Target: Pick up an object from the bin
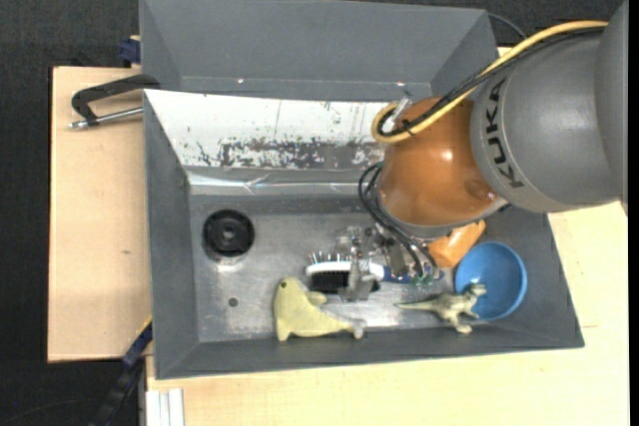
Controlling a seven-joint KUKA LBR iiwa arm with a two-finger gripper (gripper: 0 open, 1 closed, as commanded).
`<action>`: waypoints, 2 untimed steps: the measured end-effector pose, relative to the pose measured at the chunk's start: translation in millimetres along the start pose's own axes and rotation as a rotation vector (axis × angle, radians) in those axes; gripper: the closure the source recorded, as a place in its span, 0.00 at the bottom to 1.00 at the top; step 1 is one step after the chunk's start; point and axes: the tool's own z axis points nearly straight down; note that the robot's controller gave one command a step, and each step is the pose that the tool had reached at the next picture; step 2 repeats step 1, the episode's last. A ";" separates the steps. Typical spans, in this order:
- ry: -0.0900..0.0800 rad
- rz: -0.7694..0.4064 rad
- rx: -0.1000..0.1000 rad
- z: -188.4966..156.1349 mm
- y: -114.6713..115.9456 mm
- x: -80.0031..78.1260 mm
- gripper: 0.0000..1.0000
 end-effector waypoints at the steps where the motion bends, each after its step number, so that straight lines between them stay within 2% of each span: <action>1: -0.009 -0.175 0.003 -227.1 -1.5 -18.2 1.00; 2: -0.009 -0.175 0.003 -227.1 -1.5 -18.2 1.00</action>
Offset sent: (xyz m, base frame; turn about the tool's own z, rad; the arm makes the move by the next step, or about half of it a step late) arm 0.0150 -0.0010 0.2221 -0.1760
